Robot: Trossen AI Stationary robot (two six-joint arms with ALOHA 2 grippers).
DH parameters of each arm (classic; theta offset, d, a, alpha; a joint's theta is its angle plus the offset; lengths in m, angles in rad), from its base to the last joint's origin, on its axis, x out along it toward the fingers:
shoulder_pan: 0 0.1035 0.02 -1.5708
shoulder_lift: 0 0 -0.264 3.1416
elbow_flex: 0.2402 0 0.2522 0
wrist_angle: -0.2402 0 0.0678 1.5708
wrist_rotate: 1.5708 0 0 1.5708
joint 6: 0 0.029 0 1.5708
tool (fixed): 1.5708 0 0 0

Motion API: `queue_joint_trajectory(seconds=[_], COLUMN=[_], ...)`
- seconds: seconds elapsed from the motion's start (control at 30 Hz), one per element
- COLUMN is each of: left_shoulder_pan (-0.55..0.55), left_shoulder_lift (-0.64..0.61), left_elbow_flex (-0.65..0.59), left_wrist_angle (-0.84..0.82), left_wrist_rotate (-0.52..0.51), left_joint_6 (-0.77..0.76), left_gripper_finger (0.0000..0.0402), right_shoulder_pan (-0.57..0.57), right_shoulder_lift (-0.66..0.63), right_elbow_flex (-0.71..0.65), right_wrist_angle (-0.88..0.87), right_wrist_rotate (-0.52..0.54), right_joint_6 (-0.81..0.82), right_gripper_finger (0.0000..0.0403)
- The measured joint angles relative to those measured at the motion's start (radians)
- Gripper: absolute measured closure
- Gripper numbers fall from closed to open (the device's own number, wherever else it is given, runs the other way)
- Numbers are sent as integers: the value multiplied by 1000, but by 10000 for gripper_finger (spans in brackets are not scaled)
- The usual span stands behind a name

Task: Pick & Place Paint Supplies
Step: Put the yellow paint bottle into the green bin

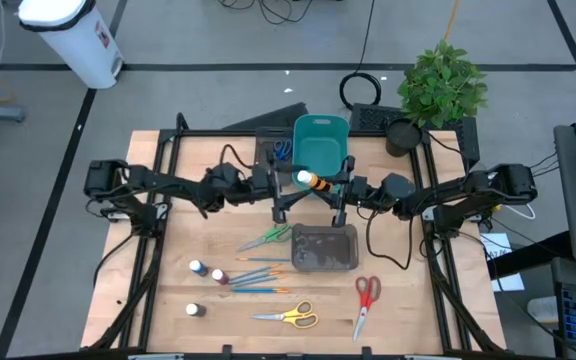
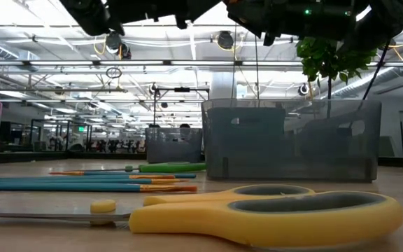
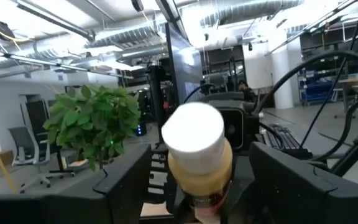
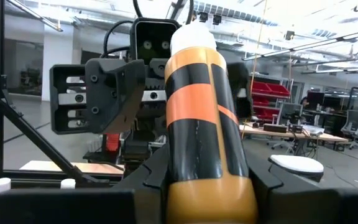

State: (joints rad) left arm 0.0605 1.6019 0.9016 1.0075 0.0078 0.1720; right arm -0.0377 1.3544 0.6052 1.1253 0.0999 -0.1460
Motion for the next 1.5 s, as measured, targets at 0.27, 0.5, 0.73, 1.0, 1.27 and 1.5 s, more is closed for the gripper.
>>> queue_joint_trajectory(seconds=[0.27,0.5,0.73,1.0,1.27,1.5], left_shoulder_pan=[0,0,10,65,92,81], left_shoulder_lift=[89,94,79,-117,-209,-143], left_elbow_flex=[71,92,100,97,96,97], left_wrist_angle=[-19,-13,-83,-534,-932,-946], left_wrist_rotate=[3,58,71,9,-35,-35], left_joint_6=[-17,-26,-60,-20,-33,1], left_gripper_finger=[128,181,273,273,273,273], right_shoulder_pan=[7,13,13,10,-3,-43], right_shoulder_lift=[0,0,-1,-11,-27,-15], right_elbow_flex=[1,1,1,3,46,344], right_wrist_angle=[8,-11,-23,-135,-274,-783], right_wrist_rotate=[0,1,0,59,211,116], right_joint_6=[-16,-47,-51,-12,30,110], right_gripper_finger=[303,303,290,228,203,157])
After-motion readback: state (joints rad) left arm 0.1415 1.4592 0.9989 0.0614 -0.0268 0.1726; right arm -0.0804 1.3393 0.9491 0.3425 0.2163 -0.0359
